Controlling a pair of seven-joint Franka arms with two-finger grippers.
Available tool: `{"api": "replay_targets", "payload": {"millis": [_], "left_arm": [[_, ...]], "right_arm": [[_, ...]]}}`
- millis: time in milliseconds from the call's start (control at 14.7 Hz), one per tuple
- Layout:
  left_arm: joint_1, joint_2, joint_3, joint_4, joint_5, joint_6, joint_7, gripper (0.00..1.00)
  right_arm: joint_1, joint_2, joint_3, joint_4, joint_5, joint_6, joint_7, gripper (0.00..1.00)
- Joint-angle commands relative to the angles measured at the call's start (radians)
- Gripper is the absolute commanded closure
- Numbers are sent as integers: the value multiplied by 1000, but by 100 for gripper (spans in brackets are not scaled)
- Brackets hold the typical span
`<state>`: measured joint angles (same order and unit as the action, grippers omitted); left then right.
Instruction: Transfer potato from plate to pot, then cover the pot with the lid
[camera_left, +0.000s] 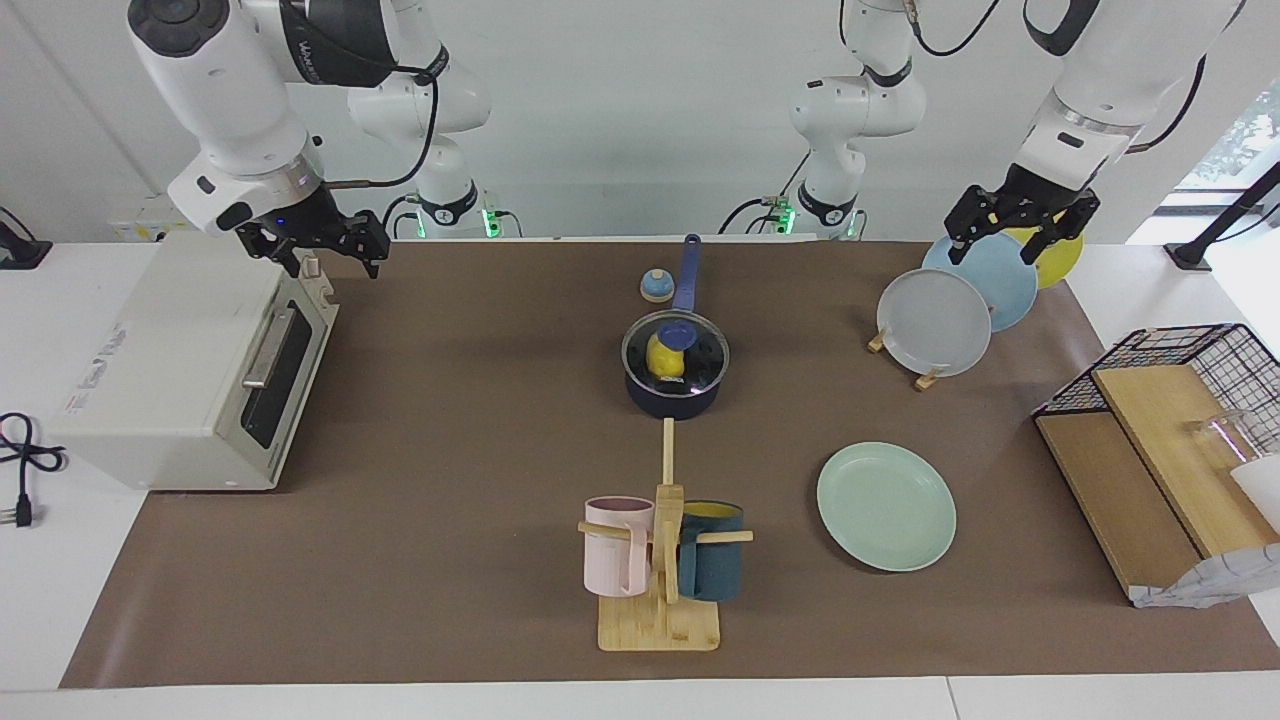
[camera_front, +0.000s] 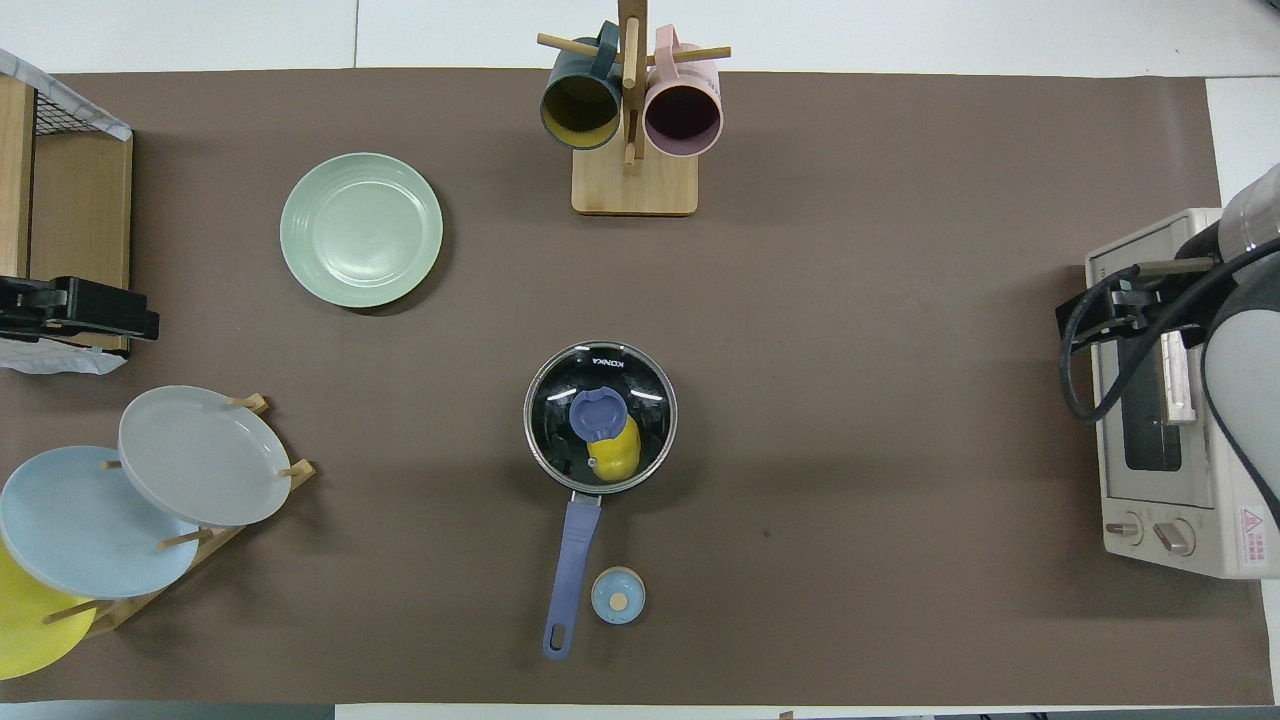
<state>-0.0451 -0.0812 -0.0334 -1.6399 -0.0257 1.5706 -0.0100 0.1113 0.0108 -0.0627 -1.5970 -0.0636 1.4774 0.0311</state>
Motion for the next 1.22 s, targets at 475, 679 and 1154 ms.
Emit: {"api": "replay_targets", "payload": {"millis": [475, 679, 1154], "left_arm": [[13, -18, -2, -8, 0, -24, 16, 0], [13, -18, -2, -6, 0, -32, 16, 0], [10, -18, -2, -3, -2, -34, 16, 0]], "right_arm": [[-10, -15, 1, -24, 7, 58, -22, 0], [-10, -15, 1, -23, 8, 61, -22, 0], [-42, -23, -23, -18, -2, 81, -51, 0]]}}
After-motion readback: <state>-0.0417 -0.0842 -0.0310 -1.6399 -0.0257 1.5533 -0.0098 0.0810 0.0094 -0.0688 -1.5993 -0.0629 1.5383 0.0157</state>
